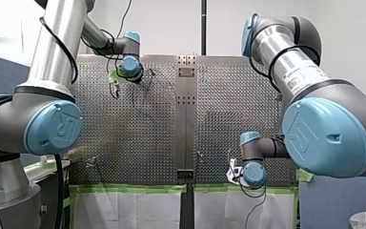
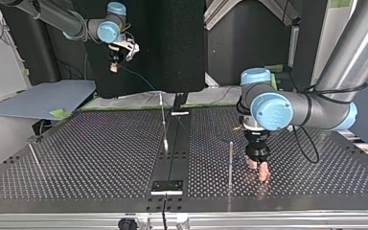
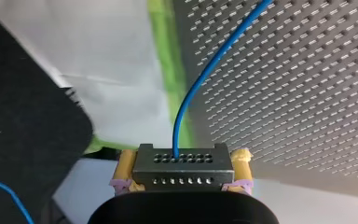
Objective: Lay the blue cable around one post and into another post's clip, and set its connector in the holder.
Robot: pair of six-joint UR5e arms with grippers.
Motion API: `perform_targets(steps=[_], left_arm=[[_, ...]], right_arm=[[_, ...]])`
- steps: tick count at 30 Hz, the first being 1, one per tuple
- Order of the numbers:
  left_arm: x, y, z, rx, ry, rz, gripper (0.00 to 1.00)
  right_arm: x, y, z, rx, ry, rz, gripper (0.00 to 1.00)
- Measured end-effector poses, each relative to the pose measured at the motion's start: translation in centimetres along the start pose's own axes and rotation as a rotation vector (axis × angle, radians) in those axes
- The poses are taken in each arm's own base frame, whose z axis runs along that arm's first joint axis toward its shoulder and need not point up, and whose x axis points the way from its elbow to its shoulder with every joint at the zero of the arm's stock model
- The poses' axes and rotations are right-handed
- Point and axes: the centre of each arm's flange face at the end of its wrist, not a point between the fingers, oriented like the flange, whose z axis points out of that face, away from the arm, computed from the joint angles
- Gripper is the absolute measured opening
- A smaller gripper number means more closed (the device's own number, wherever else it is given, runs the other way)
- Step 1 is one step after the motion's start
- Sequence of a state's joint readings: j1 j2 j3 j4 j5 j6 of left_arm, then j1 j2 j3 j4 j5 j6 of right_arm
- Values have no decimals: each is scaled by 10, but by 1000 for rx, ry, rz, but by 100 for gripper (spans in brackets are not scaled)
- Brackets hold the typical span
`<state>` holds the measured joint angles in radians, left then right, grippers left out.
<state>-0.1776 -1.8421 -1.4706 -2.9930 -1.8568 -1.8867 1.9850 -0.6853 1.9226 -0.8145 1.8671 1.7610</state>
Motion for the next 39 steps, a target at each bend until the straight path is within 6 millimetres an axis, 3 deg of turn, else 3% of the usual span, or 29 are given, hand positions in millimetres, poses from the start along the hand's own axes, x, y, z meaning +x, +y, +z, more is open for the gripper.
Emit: perform_targets(steps=[4, 8, 30, 39], left_arm=[[0, 1, 0, -2, 0, 0, 100], [-1, 2, 1, -4, -2, 0, 100], [-3, 5, 4, -13, -7, 1, 100], [-2, 6, 5, -14, -5, 1, 100]], right_arm=[[-24, 9, -8, -12, -27, 9, 3], [-37, 10, -3, -12, -20, 13, 3], [-65, 12, 83, -19, 155, 72, 3], [-90, 13, 103, -14, 204, 81, 3]])
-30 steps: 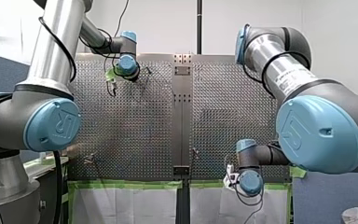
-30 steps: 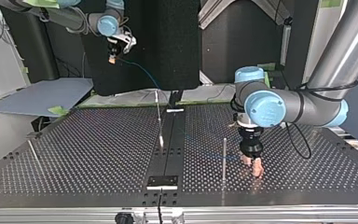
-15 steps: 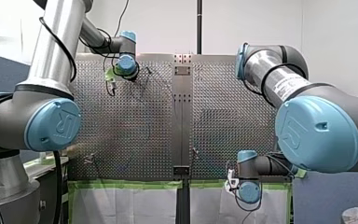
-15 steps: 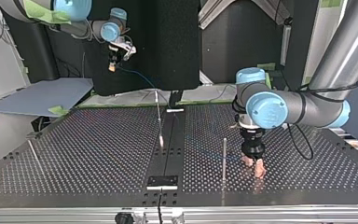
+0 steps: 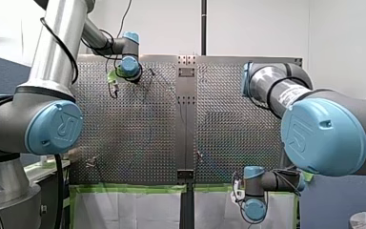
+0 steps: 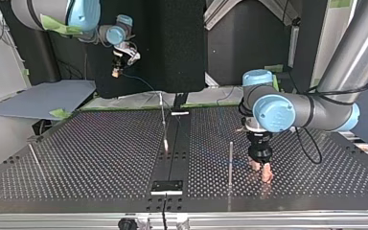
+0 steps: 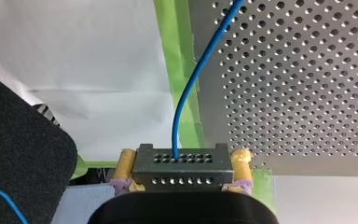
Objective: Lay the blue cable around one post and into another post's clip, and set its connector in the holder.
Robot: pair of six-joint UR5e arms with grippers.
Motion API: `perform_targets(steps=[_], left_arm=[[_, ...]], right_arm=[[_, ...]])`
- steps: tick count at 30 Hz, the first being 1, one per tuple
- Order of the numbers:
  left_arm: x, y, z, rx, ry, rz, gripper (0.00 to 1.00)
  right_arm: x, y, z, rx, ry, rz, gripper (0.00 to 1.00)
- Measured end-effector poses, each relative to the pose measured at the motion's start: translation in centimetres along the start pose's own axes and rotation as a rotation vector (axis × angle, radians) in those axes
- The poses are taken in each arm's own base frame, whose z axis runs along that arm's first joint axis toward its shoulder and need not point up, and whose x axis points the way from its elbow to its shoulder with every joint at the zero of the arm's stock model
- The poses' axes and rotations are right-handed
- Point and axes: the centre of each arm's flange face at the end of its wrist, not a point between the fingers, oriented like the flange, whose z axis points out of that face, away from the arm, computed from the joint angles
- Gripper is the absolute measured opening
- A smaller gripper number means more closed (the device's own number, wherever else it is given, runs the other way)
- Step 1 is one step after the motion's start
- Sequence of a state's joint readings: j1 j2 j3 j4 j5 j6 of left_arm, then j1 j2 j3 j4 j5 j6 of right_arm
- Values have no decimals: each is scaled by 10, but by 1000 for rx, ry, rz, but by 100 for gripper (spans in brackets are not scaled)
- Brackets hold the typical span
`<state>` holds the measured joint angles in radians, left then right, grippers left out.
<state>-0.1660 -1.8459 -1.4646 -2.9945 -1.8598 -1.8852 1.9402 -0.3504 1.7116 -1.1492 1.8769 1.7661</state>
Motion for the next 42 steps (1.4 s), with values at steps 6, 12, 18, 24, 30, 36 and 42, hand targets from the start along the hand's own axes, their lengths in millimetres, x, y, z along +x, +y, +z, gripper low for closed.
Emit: perform_targets(steps=[6, 12, 18, 24, 30, 36, 42], left_arm=[[1, 0, 0, -1, 1, 0, 100], [1, 0, 0, -1, 1, 0, 100], [1, 1, 1, -3, 2, 1, 100], [1, 2, 1, -4, 1, 1, 100], [2, 2, 2, -6, 3, 1, 100], [3, 3, 2, -7, 4, 2, 100], [3, 4, 4, -10, 4, 2, 100]], right_arm=[[-26, 5, -2, 4, 13, -4, 3], [-52, 11, -8, 7, 20, -3, 3], [-76, 20, -18, 6, 20, -14, 3], [-104, 32, -41, 17, -10, -57, 3], [-135, 47, -80, 33, -64, -83, 3], [-148, 51, -112, 58, -113, -115, 3], [-134, 46, -117, 67, -140, -126, 3]])
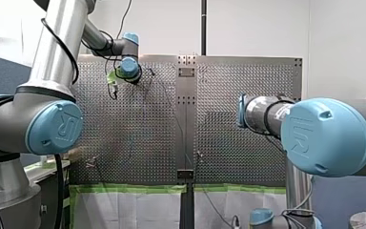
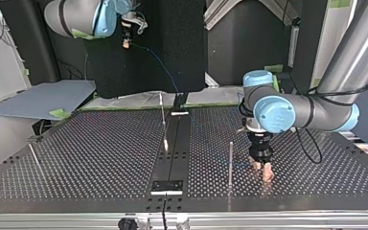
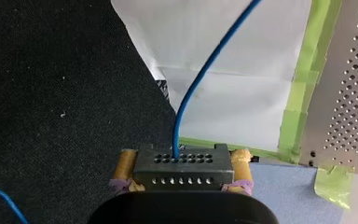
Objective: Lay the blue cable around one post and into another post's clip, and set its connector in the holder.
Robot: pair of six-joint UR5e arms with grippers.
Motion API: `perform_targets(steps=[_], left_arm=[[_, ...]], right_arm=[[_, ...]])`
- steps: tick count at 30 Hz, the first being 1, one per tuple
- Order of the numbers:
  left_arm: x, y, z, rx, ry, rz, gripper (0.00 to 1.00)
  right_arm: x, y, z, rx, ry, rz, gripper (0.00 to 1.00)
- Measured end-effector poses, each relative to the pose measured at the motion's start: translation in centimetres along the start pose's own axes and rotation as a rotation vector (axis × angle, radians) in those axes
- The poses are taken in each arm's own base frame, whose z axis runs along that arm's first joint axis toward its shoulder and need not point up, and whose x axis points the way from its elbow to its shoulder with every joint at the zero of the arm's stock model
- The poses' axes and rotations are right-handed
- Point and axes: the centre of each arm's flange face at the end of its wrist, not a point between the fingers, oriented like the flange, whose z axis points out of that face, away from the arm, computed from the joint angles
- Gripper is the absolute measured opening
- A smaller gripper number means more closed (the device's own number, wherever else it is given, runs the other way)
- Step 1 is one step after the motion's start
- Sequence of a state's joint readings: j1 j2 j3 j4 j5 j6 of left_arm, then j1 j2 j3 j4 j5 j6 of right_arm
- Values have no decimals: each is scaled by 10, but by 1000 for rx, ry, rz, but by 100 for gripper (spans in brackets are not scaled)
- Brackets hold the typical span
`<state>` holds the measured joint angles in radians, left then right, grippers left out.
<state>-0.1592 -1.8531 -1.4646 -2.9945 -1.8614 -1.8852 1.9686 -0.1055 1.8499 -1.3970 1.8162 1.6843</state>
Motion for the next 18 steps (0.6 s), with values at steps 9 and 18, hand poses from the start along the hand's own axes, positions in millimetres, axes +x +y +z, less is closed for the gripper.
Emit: perform_targets(steps=[9, 18], left_arm=[[1, 1, 1, 0, 2, 0, 100], [3, 2, 2, -1, 5, 1, 100]], right_arm=[[33, -12, 10, 18, -4, -4, 3], [72, -19, 23, 24, -5, 0, 3]])
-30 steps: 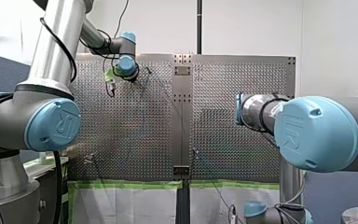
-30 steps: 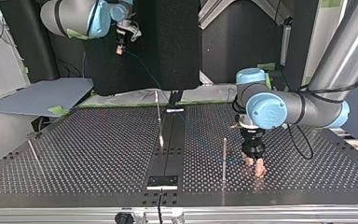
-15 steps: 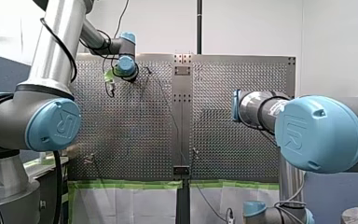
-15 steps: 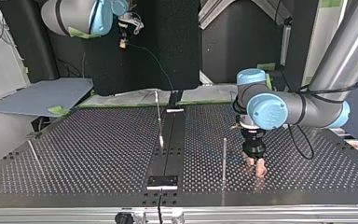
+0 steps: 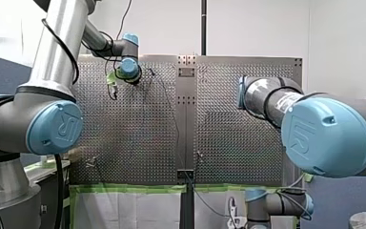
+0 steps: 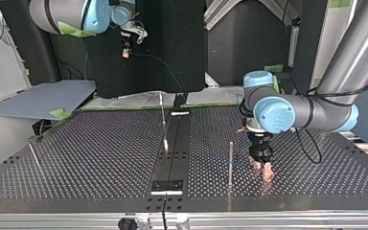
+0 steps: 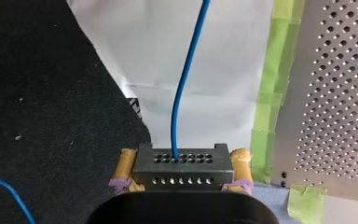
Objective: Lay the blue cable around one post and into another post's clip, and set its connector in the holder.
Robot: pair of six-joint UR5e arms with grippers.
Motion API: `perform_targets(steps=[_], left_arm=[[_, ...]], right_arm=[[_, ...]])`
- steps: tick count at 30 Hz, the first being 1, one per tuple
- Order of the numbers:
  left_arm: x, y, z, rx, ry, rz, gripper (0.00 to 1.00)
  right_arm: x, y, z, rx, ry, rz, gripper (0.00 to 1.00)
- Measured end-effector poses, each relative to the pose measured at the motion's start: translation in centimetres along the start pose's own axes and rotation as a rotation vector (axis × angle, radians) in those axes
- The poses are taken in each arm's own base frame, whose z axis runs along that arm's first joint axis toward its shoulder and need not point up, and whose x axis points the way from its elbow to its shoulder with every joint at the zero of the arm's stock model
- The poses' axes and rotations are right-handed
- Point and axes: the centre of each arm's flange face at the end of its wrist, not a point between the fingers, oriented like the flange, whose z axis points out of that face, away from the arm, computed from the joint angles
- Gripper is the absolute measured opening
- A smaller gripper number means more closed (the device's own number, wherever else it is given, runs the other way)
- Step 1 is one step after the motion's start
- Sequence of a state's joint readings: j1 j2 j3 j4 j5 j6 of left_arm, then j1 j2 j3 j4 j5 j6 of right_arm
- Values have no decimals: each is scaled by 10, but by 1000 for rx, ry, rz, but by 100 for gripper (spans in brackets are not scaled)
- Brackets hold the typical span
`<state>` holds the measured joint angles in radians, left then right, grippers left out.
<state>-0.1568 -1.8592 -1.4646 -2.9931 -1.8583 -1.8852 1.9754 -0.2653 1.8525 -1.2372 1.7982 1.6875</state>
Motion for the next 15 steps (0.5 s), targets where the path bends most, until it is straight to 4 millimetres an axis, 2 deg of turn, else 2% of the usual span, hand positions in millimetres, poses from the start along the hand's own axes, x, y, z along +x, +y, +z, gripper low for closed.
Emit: perform_targets(steps=[15], left_arm=[[2, 0, 1, 0, 4, 1, 100]], right_arm=[[63, -9, 21, 50, 4, 14, 3]])
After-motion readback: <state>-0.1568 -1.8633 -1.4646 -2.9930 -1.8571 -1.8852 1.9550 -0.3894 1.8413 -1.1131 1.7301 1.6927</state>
